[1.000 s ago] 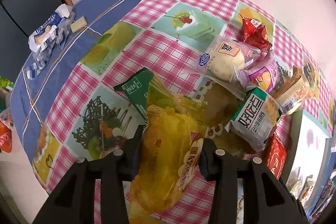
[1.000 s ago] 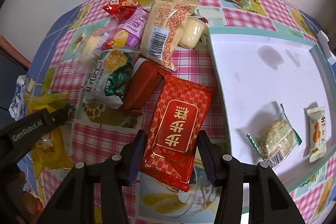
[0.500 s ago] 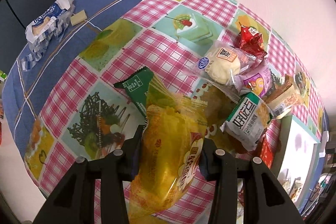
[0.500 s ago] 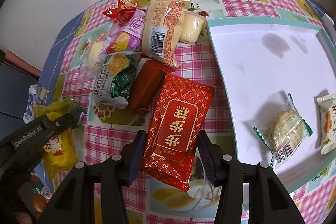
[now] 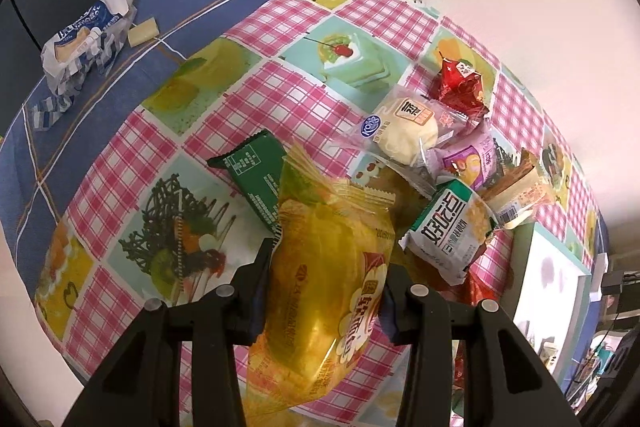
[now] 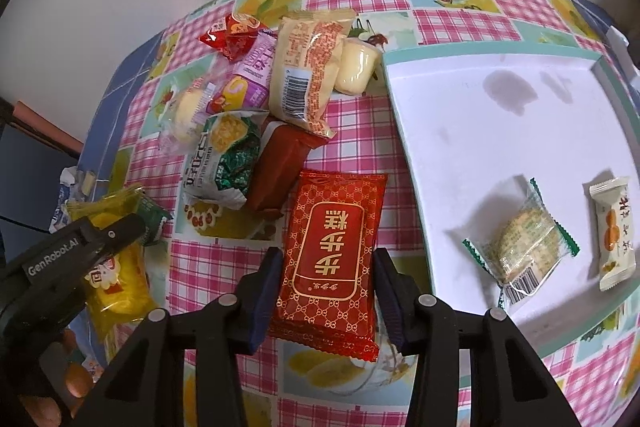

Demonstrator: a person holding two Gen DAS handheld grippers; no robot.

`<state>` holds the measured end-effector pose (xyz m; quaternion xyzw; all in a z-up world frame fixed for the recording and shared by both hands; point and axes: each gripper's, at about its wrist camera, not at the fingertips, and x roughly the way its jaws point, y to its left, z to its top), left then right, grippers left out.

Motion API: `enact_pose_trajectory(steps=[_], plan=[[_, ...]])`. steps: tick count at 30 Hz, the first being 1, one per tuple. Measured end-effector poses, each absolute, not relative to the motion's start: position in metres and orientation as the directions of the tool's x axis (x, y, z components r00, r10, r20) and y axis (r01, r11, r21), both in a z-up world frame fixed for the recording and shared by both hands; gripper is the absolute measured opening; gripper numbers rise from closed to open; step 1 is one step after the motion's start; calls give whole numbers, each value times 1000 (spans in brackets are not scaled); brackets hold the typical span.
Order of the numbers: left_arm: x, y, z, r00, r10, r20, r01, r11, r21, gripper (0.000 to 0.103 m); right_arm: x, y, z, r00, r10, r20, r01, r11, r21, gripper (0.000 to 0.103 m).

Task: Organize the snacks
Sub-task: 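Close the right tool on the red gold-printed packet while the left tool holds the yellow bag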

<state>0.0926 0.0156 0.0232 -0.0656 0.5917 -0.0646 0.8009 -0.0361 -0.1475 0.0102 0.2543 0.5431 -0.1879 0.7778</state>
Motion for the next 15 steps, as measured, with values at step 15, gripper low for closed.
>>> enact_pose_trajectory(steps=[15], plan=[[89, 15, 26, 281, -241, -929, 43, 970, -238, 46, -36, -143, 8, 303, -22, -953, 551, 820, 157, 47]])
